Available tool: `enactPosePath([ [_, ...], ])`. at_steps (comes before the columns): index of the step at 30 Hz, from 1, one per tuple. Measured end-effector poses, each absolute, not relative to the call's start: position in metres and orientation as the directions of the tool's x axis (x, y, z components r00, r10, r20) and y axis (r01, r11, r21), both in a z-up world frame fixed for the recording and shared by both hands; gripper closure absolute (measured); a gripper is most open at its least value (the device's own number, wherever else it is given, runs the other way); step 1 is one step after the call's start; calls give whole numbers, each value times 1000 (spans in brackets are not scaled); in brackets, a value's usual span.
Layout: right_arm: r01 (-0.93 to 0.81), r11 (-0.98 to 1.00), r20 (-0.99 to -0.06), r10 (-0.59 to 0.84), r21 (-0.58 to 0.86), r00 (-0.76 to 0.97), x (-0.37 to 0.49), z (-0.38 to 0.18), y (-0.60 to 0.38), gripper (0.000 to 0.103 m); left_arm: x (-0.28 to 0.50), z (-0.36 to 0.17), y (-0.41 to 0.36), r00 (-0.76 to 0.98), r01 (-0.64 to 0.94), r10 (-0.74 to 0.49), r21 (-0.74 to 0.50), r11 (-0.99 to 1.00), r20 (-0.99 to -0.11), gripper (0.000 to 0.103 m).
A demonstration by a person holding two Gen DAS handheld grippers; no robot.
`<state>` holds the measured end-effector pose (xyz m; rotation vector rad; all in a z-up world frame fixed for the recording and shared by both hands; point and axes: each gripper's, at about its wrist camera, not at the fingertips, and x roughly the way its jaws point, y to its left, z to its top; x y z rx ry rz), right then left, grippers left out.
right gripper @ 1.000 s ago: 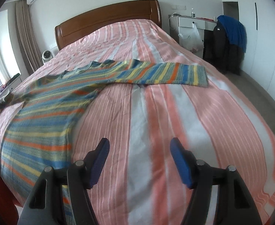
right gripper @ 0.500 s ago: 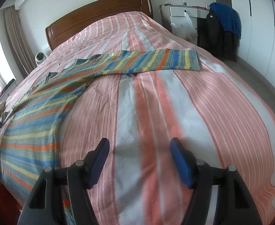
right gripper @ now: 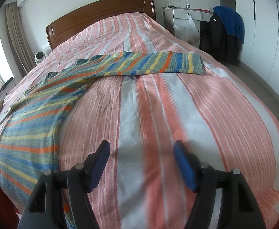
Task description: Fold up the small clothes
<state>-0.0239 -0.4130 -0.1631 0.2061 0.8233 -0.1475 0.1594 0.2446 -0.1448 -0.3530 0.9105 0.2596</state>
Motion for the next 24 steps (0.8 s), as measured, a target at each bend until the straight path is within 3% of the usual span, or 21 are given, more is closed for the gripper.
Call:
enactPosePath([
  [3,212,969,-738,-53,123,672,-24,-161,-413,34,165,-164,238,530,-358,51,-169,918,-847,6],
  [8,159,980,-734,-22,118,679,-15,-133,-415,34,166,-176,216,379,-261,115,13,965,-918,6],
  [11,56,997,-715,4,60,699,10,-90,-419,34,171,-132,200,447,-147,-19,-95,984,-895,7],
  [15,-69,997,-712,61,17,699,75,-45,-423,29,236,-70,152,535,81,-140,-115,990,-833,5],
  [18,-150,988,-737,127,35,664,151,-32,-417,29,301,-70,112,485,225,-221,-124,966,-846,5],
  [20,-202,977,-772,176,64,611,204,-40,-407,29,350,-90,86,427,260,-200,-93,961,-882,6],
  [24,-252,962,-839,220,103,498,295,-74,-383,29,405,-124,51,426,307,-58,84,948,-903,13],
])
